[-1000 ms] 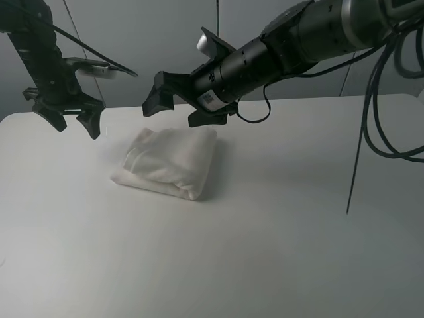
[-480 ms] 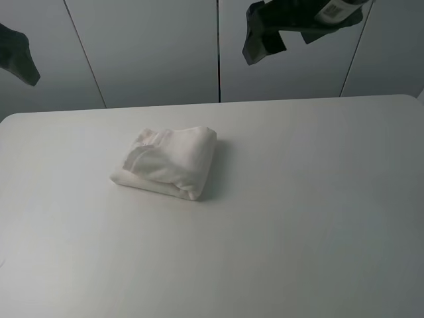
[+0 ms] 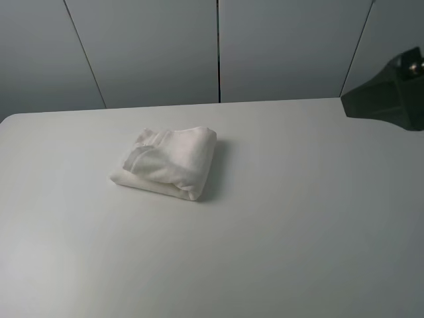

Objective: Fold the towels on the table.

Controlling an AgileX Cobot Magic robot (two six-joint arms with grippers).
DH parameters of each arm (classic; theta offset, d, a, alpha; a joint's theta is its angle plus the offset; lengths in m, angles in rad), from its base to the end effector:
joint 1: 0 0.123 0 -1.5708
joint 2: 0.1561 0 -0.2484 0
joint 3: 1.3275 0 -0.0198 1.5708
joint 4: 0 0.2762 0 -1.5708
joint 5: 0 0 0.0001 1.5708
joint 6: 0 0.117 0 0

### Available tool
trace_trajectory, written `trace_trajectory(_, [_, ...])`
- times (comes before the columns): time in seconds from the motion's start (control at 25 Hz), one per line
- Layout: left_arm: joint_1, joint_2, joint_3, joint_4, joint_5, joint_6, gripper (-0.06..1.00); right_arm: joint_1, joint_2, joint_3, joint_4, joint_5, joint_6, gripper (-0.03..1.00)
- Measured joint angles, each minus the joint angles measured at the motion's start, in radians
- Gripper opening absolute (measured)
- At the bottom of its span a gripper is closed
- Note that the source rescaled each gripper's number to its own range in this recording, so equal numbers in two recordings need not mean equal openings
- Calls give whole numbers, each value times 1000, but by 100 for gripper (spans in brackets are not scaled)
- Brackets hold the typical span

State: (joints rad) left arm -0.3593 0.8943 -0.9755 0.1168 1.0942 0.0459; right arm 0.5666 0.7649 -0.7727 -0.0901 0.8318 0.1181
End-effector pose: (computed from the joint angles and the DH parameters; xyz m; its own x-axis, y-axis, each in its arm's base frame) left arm 0.2061 -0.0645 0.3115 -0.7138 0.3738 -0.5922 0.3641 0.9204 0.1422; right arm 0.1808 0.1058 0.2883 -0.5930 -0.3095 -0.7433 -0.4607 0.8875 -0.0020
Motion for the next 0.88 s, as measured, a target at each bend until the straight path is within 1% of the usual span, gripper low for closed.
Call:
trace_trajectory(0.08, [0,-96,62,-15,11,-7,100,0,-116,55,0,28,0,100])
trace_trajectory(0.16, [0,-199,112,-45,21,-14,100,0,-234,89,0,81,-3,100])
trace_trajectory(0.36, [0,-409,217,-117,48,-16,100,0,-474,121,2,213,-56,100])
trace_trajectory(0.48, [0,-518,275,-146,68,-16,100,0,-587,139,21,307,-88,100])
trace_trajectory(0.56, [0,-591,314,-172,77,-16,100,0,-656,163,57,344,-118,100])
trace_trajectory(0.68, [0,-687,359,-193,81,-16,100,0,-748,204,102,363,-155,100])
trace_trajectory(0.76, [0,-752,378,-197,83,-5,100,0,-761,220,117,382,-169,100])
trace_trajectory(0.88, [0,-842,411,-220,88,30,100,0,-761,221,139,379,-208,100])
